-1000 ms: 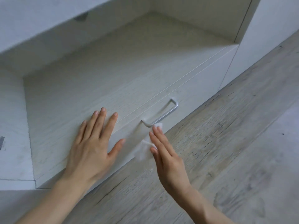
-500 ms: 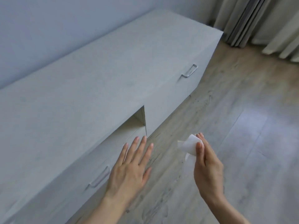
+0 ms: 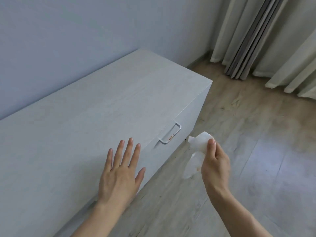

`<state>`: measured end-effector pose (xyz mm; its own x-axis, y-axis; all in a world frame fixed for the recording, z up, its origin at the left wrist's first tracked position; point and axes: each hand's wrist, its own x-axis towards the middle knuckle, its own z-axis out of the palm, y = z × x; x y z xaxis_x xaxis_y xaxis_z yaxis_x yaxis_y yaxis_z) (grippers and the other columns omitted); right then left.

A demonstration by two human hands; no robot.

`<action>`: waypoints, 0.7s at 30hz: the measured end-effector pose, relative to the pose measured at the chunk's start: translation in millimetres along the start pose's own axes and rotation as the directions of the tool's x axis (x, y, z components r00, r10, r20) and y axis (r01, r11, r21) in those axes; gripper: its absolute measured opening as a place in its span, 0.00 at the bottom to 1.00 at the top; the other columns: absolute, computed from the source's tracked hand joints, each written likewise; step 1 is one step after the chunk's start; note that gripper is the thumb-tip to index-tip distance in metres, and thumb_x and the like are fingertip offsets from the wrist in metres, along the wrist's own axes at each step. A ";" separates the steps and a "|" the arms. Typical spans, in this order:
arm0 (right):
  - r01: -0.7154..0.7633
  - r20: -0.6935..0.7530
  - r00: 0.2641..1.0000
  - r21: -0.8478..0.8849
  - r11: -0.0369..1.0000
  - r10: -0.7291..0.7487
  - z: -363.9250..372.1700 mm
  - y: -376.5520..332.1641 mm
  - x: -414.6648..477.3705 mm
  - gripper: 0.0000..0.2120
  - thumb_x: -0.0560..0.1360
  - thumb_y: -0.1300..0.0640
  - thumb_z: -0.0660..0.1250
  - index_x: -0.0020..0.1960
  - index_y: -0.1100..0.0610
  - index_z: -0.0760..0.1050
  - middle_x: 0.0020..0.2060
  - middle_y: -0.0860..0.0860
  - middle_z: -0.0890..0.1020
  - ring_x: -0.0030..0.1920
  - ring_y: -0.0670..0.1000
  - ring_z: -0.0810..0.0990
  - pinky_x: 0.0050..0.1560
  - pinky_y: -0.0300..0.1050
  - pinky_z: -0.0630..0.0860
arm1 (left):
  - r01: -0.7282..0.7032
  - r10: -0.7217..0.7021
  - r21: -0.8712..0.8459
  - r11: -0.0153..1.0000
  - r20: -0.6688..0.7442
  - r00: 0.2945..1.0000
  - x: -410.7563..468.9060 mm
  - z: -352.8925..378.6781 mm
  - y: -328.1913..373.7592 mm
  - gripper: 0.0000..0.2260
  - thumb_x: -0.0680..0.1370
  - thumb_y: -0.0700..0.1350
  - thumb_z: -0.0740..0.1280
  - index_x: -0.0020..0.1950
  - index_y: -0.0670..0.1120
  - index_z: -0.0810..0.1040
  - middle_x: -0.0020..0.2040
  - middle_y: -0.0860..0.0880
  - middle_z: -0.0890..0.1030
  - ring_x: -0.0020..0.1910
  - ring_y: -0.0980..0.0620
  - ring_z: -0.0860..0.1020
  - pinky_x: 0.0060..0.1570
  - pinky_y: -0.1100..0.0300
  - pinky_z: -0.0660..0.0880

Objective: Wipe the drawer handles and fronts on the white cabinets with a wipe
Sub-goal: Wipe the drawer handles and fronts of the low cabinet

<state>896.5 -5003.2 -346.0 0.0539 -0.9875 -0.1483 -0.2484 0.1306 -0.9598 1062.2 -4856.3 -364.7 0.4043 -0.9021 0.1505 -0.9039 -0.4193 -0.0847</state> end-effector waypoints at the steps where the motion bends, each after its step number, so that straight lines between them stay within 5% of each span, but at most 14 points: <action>1: 0.010 -0.001 1.000 0.020 1.000 -0.010 5.0 1.2 14.7 0.20 0.82 0.45 0.52 0.59 0.54 0.78 0.49 0.51 0.82 0.52 0.54 0.79 0.56 0.53 0.74 | 0.021 -0.021 0.012 1.000 0.007 1.000 11.5 7.4 2.1 0.30 0.82 0.59 0.40 0.75 0.42 0.62 0.73 0.41 0.66 0.73 0.42 0.60 0.72 0.48 0.49; 3: 0.075 0.033 0.997 0.049 0.996 -0.077 18.0 6.2 40.6 0.19 0.82 0.46 0.52 0.57 0.52 0.78 0.47 0.45 0.81 0.49 0.48 0.77 0.54 0.48 0.74 | 0.052 -0.052 0.028 0.998 0.009 0.999 25.2 21.7 7.5 0.32 0.81 0.61 0.40 0.74 0.41 0.64 0.73 0.42 0.66 0.73 0.43 0.59 0.71 0.48 0.49; 8: 0.381 0.140 0.909 0.108 0.918 -0.393 61.1 56.6 81.7 0.20 0.81 0.44 0.52 0.70 0.48 0.68 0.69 0.42 0.70 0.69 0.38 0.65 0.71 0.42 0.65 | 0.122 -0.114 0.033 0.992 -0.174 0.978 25.5 68.4 21.7 0.35 0.80 0.64 0.43 0.76 0.41 0.61 0.75 0.44 0.63 0.74 0.45 0.60 0.71 0.51 0.51; 11: 0.609 0.122 0.769 0.161 0.777 -0.628 91.2 99.6 95.3 0.21 0.81 0.41 0.50 0.70 0.48 0.63 0.68 0.41 0.68 0.70 0.38 0.64 0.69 0.36 0.64 | 0.115 -0.067 0.102 0.988 -0.389 0.919 28.5 83.7 21.3 0.33 0.79 0.62 0.51 0.74 0.40 0.64 0.74 0.44 0.65 0.73 0.43 0.62 0.68 0.46 0.60; 13: 0.758 0.098 0.624 0.167 0.631 -0.775 109.8 124.5 101.6 0.23 0.82 0.44 0.48 0.70 0.57 0.63 0.68 0.46 0.68 0.71 0.43 0.64 0.70 0.33 0.62 | 0.120 -0.013 0.181 0.976 -0.502 0.865 32.6 92.1 16.2 0.31 0.80 0.61 0.53 0.73 0.39 0.66 0.74 0.43 0.66 0.73 0.42 0.63 0.64 0.43 0.65; 18: 0.970 0.067 0.201 0.122 0.208 -0.977 137.4 157.2 121.2 0.24 0.84 0.49 0.45 0.69 0.67 0.62 0.69 0.58 0.67 0.73 0.54 0.61 0.74 0.51 0.59 | 0.083 0.098 0.270 0.959 -0.594 0.798 40.4 112.9 -1.7 0.32 0.79 0.63 0.54 0.72 0.39 0.65 0.73 0.40 0.66 0.75 0.40 0.59 0.64 0.33 0.65; 21: 0.952 0.054 0.247 0.171 0.252 -0.968 138.7 155.9 124.0 0.26 0.83 0.46 0.41 0.69 0.62 0.64 0.69 0.55 0.67 0.74 0.52 0.60 0.75 0.56 0.54 | 0.077 0.072 0.228 0.971 -0.580 0.812 42.1 112.3 -5.1 0.34 0.79 0.65 0.53 0.71 0.39 0.65 0.74 0.41 0.65 0.76 0.41 0.57 0.66 0.32 0.62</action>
<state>998.6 -5093.0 -547.1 0.3054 -0.3653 0.8794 0.1536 -0.8925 -0.4241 1099.5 -4903.6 -468.5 0.1823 -0.7035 0.6869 -0.8142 -0.4996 -0.2956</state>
